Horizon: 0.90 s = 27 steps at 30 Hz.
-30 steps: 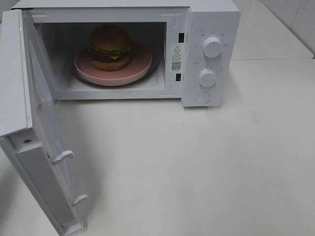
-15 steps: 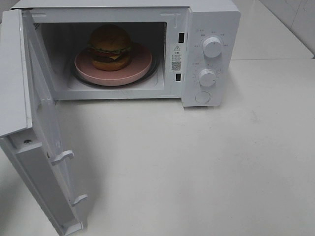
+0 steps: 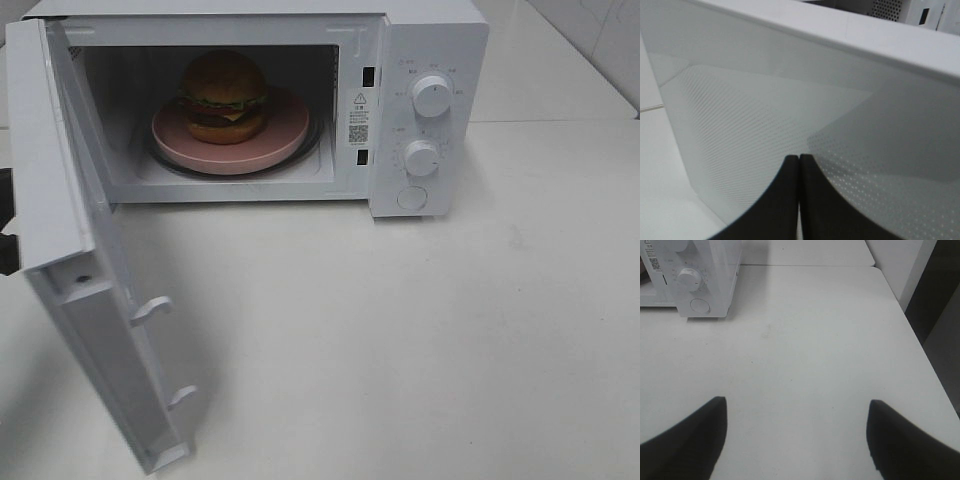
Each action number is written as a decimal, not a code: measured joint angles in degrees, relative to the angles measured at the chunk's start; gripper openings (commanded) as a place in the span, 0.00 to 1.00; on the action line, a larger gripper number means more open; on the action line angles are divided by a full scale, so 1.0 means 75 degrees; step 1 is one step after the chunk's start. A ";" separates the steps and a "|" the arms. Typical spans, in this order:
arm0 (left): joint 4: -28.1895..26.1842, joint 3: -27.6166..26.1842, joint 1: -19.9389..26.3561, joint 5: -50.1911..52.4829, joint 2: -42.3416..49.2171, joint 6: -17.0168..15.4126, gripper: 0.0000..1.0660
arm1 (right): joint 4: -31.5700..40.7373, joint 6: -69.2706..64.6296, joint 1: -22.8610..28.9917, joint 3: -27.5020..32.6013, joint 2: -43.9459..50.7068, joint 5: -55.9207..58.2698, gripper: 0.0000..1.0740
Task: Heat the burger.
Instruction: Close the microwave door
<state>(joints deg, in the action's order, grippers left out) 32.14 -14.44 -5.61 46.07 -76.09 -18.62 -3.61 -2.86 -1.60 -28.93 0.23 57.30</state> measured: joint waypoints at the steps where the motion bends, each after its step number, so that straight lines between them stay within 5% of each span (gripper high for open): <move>1: 0.0000 0.0000 0.0000 0.0000 0.0000 0.0000 0.00 | 0.0000 0.0000 0.0000 0.0000 0.0000 0.0000 0.71; 14: -0.1001 -0.0703 -0.1383 0.0092 -0.0924 0.0076 0.00 | 0.0000 0.0000 0.0000 0.0000 0.0000 0.0000 0.71; 27: -0.3293 -0.1772 -0.3109 0.0107 -0.1979 0.1169 0.00 | 0.0000 0.0000 0.0000 0.0000 0.0000 0.0000 0.71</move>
<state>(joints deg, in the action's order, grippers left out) 7.45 -27.73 -28.93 46.87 -90.93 -9.85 -3.61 -2.86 -1.60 -28.93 0.23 57.30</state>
